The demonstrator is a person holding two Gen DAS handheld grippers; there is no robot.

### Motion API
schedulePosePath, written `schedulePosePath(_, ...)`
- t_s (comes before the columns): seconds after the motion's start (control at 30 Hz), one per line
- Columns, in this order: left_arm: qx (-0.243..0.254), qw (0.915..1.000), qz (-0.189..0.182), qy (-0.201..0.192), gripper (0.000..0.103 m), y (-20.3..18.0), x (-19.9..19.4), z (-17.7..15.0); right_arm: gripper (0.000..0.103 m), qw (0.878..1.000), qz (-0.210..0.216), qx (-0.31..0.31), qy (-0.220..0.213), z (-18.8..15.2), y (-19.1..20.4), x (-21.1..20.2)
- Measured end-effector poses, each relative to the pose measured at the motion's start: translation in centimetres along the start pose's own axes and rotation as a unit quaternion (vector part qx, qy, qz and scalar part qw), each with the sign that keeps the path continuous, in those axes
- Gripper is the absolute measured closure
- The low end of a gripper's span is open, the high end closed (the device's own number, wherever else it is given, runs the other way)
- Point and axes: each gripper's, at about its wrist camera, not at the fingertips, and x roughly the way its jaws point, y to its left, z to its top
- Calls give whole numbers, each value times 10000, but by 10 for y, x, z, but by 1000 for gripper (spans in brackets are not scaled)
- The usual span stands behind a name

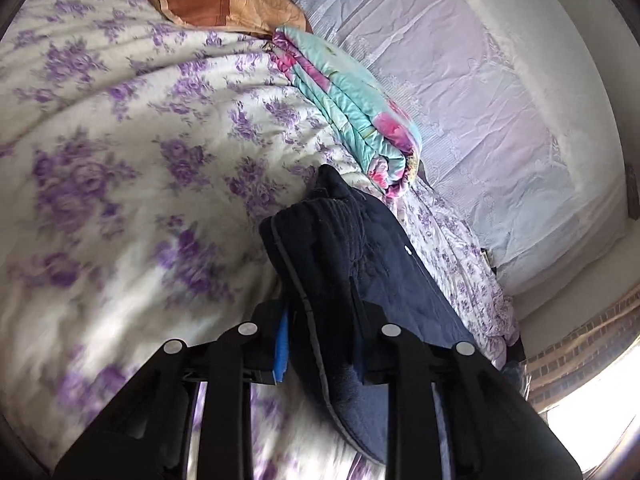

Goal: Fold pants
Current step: 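Lift the sweatpants with the left tool while the right tool lifts the other edge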

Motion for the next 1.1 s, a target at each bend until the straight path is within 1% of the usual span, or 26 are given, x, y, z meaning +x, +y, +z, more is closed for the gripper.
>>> schedulePosePath(0.07,93,9992,362,116,78,7,7,-5,92,9994,-252,-163,154,1,-3,8)
schedulePosePath(0.13,-44,9968,631,484,76,24,26,-8,93,9960,-737,-240,435,-2,-11,28)
schedulePosePath(0.17,-155,9970,531,542,74,31,28,-8,93,9951,-809,-281,501,-5,-14,33)
schedulePosePath(0.2,-172,9979,380,503,72,33,22,-8,89,9953,-794,-310,453,-6,-13,30)
schedulePosePath(0.23,-104,9982,386,454,70,32,13,-6,88,9949,-867,-285,421,-4,-11,23)
schedulePosePath(0.27,-31,9983,481,335,67,30,4,-4,84,9950,-942,-228,254,-1,-10,11)
schedulePosePath(0.3,55,9977,658,126,58,28,-8,-3,74,9941,-1067,-183,-104,3,-8,-5)
schedulePosePath(0.33,180,9956,897,-200,54,23,-26,0,70,9919,-1183,-226,-391,6,-4,-17)
schedulePosePath(0.37,312,9930,1040,-469,51,16,-40,2,68,9894,-1248,-347,-652,8,4,-28)
schedulePosePath(0.4,435,9914,1079,-597,50,9,-47,2,67,9880,-1212,-533,-797,12,16,-34)
schedulePosePath(0.43,653,9905,1021,-651,49,-6,-52,3,67,9880,-1124,-685,-809,13,27,-33)
schedulePosePath(0.47,803,9905,940,-610,43,-16,-51,3,64,9887,-975,-850,-760,14,41,-27)
schedulePosePath(0.5,1026,9904,772,-510,35,-33,-45,0,59,9891,-821,-1019,-672,13,54,-19)
schedulePosePath(0.53,1210,9896,656,-412,31,-48,-36,-4,56,9888,-640,-1244,-518,8,72,-5)
schedulePosePath(0.57,1413,9878,585,-303,25,-61,-26,-8,51,9875,-515,-1448,-360,2,87,9)
schedulePosePath(0.63,2002,9780,584,-18,20,-91,6,-23,45,9822,-342,-1848,-32,-12,115,40)
schedulePosePath(0.7,2404,9673,754,282,14,-105,41,-36,42,9764,-256,-2102,414,-27,134,74)
schedulePosePath(0.73,2514,9614,934,610,14,-104,69,-40,42,9729,-248,-2167,761,-35,137,94)
schedulePosePath(0.8,2376,9554,1297,1183,14,-87,108,-45,41,9651,-431,-2092,1517,-48,130,133)
schedulePosePath(0.83,2393,9543,1354,1170,14,-83,114,-44,41,9651,-430,-2201,1354,-50,131,133)
schedulePosePath(0.87,2418,9543,1330,1144,13,-87,108,-44,41,9603,-536,-2375,1364,-50,136,133)
schedulePosePath(0.9,2374,9555,1284,1194,13,-90,104,-39,41,9571,-599,-2411,1488,-48,141,134)
schedulePosePath(0.97,2042,9694,810,1096,13,-95,90,-19,41,9630,-404,-2324,1304,-33,155,129)
schedulePosePath(1.03,1845,9767,612,914,13,-103,86,-2,41,9595,-306,-2558,1143,-21,182,132)
schedulePosePath(1.07,1827,9776,568,871,13,-108,89,6,40,9571,-213,-2679,1085,-17,198,137)
schedulePosePath(1.1,1863,9767,578,898,12,-112,97,9,34,9546,-75,-2780,1070,-15,216,146)
